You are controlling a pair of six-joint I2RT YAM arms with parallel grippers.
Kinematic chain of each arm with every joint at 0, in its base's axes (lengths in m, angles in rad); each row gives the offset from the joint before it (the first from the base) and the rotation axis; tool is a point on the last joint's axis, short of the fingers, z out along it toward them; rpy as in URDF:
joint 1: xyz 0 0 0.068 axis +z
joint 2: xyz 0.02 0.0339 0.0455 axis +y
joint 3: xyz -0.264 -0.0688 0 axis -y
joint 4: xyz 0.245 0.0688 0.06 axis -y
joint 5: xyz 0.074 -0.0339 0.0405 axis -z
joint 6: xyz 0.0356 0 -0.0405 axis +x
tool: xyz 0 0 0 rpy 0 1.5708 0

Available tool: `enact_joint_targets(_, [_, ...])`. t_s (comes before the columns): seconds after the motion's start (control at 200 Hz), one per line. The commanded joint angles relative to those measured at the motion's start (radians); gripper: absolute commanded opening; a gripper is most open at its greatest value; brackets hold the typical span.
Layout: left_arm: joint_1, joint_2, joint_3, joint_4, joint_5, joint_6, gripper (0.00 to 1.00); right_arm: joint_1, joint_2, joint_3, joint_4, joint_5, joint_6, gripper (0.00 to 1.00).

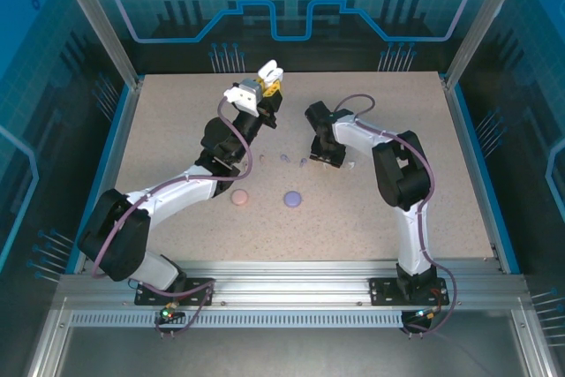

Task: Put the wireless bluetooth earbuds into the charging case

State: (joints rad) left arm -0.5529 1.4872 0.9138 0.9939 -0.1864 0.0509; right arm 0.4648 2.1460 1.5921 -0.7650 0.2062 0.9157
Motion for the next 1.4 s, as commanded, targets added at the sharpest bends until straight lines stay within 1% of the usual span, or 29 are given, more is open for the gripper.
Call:
enact_joint_targets(0.0, [0.000,0.000,-0.001,0.048,0.020,-0.020,0.00,0.002,0.011,-0.037,0.000,-0.010,-0.012,0.45])
enact_joint_targets(0.11, [-0.001,-0.001,-0.001,0.048,0.022,-0.020,0.00,-0.002,0.011,-0.043,0.005,-0.011,-0.018,0.43])
enact_joint_targets(0.26, [0.000,-0.001,0.001,0.046,0.025,-0.021,0.00,-0.003,0.006,-0.052,0.015,-0.017,-0.019,0.42])
enact_joint_targets(0.405, [0.000,-0.001,-0.001,0.047,0.025,-0.027,0.00,-0.002,0.003,-0.062,0.024,-0.024,-0.019,0.37])
enact_joint_targets(0.54, [0.000,-0.002,-0.003,0.048,0.025,-0.031,0.00,-0.001,-0.003,-0.075,0.033,-0.027,-0.017,0.34])
enact_joint_targets(0.635, [0.000,-0.001,-0.004,0.046,0.024,-0.037,0.00,0.000,-0.005,-0.081,0.037,-0.031,-0.018,0.29])
enact_joint_targets(0.765, [0.000,-0.001,-0.006,0.045,0.025,-0.043,0.00,0.000,-0.017,-0.095,0.051,-0.038,-0.015,0.25])
enact_joint_targets(0.945, [0.000,-0.005,-0.004,0.045,0.028,-0.047,0.00,0.000,-0.066,-0.132,0.091,-0.039,-0.013,0.23])
enact_joint_targets(1.15, [-0.001,-0.017,0.002,0.036,0.037,-0.058,0.00,-0.002,-0.136,-0.168,0.124,-0.033,-0.028,0.22])
enact_joint_targets(1.396, [-0.002,-0.022,0.005,0.035,0.093,-0.071,0.00,-0.015,-0.266,-0.238,0.174,-0.033,-0.055,0.22])
